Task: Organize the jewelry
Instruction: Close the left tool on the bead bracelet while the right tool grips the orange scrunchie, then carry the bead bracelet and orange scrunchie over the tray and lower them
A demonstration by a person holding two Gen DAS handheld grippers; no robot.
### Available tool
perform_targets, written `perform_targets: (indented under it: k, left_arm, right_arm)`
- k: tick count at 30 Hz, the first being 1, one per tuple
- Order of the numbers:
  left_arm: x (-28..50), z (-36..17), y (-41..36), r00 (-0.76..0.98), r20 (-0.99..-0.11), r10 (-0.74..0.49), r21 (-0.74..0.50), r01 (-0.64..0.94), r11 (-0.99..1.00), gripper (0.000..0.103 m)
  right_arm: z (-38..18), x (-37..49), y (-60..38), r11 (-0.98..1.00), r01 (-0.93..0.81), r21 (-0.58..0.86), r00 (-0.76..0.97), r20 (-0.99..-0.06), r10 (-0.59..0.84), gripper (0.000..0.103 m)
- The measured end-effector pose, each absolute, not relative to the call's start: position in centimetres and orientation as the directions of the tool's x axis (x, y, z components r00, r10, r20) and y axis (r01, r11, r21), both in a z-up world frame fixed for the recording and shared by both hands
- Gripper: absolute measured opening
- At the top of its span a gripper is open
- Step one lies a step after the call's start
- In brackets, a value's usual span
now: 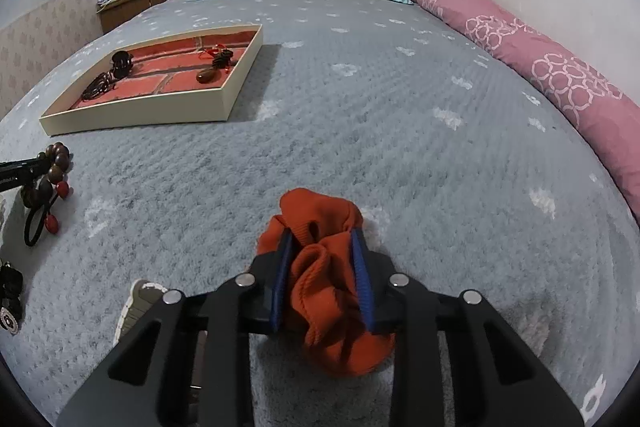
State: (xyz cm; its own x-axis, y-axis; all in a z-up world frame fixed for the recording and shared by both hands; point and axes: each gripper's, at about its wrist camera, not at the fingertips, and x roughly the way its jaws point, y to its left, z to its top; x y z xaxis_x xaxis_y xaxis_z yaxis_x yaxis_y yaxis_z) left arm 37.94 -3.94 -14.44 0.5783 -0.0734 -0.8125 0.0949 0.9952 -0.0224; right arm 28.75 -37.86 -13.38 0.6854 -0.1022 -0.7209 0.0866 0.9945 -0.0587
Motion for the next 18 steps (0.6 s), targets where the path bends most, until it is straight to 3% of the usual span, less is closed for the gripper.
perform_targets:
  k: [18]
  left_arm:
    - [37.1,-11.4,-4.1,0.605,-0.791,-0.09,-0.022,0.12,0.993,0.018]
  right_arm:
    - [-11.6,29.4,-37.8,0.993,0.078,-0.083,0.688,-0.717,-0.114,0.013]
